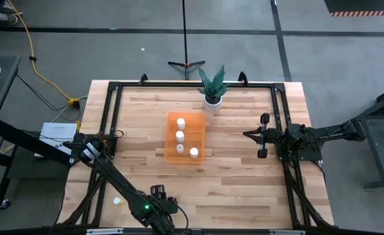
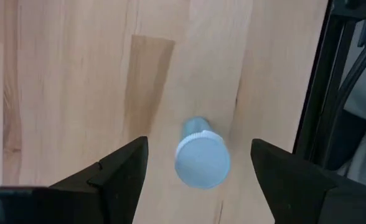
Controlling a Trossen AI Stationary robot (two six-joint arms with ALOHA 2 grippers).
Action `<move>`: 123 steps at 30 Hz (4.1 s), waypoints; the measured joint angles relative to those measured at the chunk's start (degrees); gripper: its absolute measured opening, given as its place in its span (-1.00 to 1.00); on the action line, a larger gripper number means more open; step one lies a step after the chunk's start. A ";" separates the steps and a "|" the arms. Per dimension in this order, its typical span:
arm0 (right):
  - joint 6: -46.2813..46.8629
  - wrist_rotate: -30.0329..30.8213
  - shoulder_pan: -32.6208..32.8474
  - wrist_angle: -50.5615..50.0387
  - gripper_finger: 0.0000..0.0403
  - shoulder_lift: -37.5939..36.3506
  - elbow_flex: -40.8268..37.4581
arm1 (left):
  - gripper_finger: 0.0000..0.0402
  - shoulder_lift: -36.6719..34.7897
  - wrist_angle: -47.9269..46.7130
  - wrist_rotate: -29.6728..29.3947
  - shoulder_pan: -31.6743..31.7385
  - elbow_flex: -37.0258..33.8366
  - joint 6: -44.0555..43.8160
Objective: Pick and place pill bottles into a basket
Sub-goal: Put the right blue pill bottle into the orange container
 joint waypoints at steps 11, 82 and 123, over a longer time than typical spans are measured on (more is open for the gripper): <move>0.00 -0.04 0.00 0.00 -0.97 0.02 0.00 | 0.59 2.05 0.47 -0.07 0.00 0.08 -1.14; -0.02 -0.06 0.00 0.04 -0.97 0.02 -0.02 | -0.19 3.27 -24.00 -3.48 17.01 17.32 35.06; -1.07 -0.04 0.00 -2.36 -0.97 0.04 -0.02 | -0.26 0.58 -18.66 4.76 36.23 8.55 48.33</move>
